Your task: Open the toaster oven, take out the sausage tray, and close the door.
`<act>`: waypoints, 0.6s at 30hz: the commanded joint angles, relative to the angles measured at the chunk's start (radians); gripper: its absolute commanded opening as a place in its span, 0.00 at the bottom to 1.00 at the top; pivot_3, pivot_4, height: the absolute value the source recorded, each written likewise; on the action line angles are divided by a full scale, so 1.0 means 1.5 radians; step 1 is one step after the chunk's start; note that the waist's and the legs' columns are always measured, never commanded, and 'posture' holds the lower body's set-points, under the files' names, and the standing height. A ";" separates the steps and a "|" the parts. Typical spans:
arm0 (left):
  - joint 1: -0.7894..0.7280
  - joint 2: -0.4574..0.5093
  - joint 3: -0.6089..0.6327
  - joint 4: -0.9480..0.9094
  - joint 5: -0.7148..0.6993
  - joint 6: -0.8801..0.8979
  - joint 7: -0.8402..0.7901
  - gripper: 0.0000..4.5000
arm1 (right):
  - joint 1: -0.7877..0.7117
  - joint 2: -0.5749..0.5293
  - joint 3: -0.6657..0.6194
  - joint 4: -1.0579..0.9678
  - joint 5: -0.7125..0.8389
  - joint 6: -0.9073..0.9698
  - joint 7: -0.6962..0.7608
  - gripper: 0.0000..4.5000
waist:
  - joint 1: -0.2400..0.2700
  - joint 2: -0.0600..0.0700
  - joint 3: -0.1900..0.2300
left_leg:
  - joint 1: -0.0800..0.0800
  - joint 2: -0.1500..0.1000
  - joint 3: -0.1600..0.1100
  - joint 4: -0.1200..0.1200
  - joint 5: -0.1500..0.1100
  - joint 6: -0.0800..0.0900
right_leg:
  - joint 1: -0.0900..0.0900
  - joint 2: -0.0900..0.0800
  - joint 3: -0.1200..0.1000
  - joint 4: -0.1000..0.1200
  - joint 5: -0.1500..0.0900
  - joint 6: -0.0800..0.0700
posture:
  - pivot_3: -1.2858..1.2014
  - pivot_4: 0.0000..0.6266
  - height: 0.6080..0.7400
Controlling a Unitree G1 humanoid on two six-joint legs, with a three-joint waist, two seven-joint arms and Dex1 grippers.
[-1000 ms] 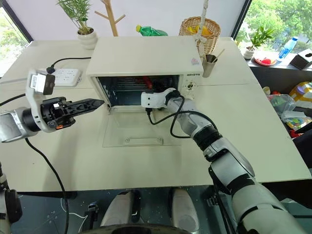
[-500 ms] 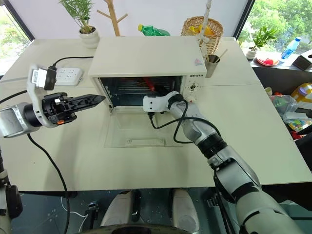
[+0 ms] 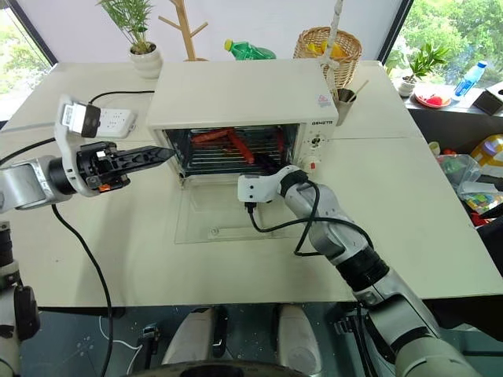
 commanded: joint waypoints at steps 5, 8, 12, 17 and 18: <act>-0.033 -0.001 -0.015 0.018 0.039 -0.003 -0.056 0.00 | 0.086 -0.022 -0.022 -0.092 0.003 0.015 0.051 0.01 | 0.000 0.000 0.000 | 0.000 -0.001 0.000 0.000 0.000 0.000 | 0.000 -0.001 0.000 0.000 -0.001 0.000 | 0.52 0.24 1.00; -0.034 0.001 -0.019 0.023 0.050 0.002 -0.072 0.00 | 0.117 -0.031 -0.035 -0.128 0.003 0.015 0.059 0.01 | 0.002 0.000 0.000 | 0.000 -0.001 0.000 0.000 0.000 0.000 | 0.001 -0.001 0.000 0.000 -0.001 0.000 | 0.52 0.24 1.00; -0.028 0.011 -0.014 0.028 0.056 0.012 -0.093 0.00 | 0.168 -0.048 -0.057 -0.182 0.005 0.008 0.067 0.01 | 0.002 0.000 0.000 | 0.000 -0.001 -0.001 0.000 0.000 0.000 | 0.001 -0.001 0.000 -0.001 -0.001 0.000 | 0.52 0.24 1.00; -0.020 0.023 0.007 0.039 0.046 0.033 -0.098 0.00 | 0.220 -0.075 -0.088 -0.225 0.017 -0.019 0.059 0.01 | 0.009 0.000 0.000 | 0.000 -0.002 -0.001 0.000 0.000 0.000 | 0.001 -0.002 0.000 -0.001 -0.001 0.000 | 0.52 0.24 1.00; -0.017 0.024 0.010 0.038 0.044 0.035 -0.098 0.00 | 0.228 -0.079 -0.093 -0.230 0.018 -0.028 0.055 0.01 | 0.011 0.000 0.000 | 0.000 -0.002 -0.001 0.000 0.000 0.000 | 0.001 -0.002 0.000 -0.001 -0.001 0.000 | 0.52 0.24 1.00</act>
